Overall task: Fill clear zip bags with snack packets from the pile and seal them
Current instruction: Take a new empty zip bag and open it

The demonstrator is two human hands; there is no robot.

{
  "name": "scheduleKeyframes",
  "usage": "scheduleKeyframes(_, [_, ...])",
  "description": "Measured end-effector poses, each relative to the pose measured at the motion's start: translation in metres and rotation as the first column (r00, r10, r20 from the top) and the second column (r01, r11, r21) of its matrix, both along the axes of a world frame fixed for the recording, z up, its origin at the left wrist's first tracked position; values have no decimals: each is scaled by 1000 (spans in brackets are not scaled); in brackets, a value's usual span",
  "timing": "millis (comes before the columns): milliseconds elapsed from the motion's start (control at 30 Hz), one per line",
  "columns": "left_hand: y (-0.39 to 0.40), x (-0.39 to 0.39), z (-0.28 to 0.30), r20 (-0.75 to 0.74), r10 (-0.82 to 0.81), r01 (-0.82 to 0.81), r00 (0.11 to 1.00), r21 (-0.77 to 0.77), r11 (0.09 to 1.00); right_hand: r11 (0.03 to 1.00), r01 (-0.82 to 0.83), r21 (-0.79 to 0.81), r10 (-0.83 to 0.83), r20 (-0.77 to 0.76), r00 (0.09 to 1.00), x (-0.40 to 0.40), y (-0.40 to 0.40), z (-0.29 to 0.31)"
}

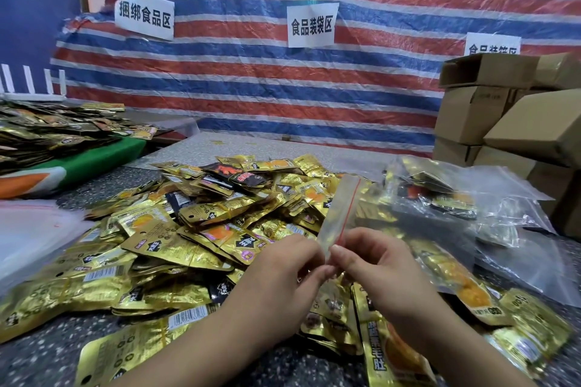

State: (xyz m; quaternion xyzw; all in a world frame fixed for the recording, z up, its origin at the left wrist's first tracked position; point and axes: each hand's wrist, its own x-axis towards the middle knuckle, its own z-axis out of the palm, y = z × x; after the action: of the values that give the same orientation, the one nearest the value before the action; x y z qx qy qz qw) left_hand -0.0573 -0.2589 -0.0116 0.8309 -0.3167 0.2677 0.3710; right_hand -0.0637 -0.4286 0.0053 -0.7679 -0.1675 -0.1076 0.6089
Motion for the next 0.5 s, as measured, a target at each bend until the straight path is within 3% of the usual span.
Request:
scheduleKeyframes(200, [3,-1,5,-52,-62,62,997,-9,998,999,-46,-18,46,23,999,-2,1,2])
scheduleKeyframes(400, [8,-2,8,31,-101,98,994,78,992,981,-179,-78,176,-50,983,-3,-2,3])
scheduleKeyframes(500, [9,-1,9,21,-153,150,988,91,984,968,-247,-32,243,-90,966,-4,-5,5])
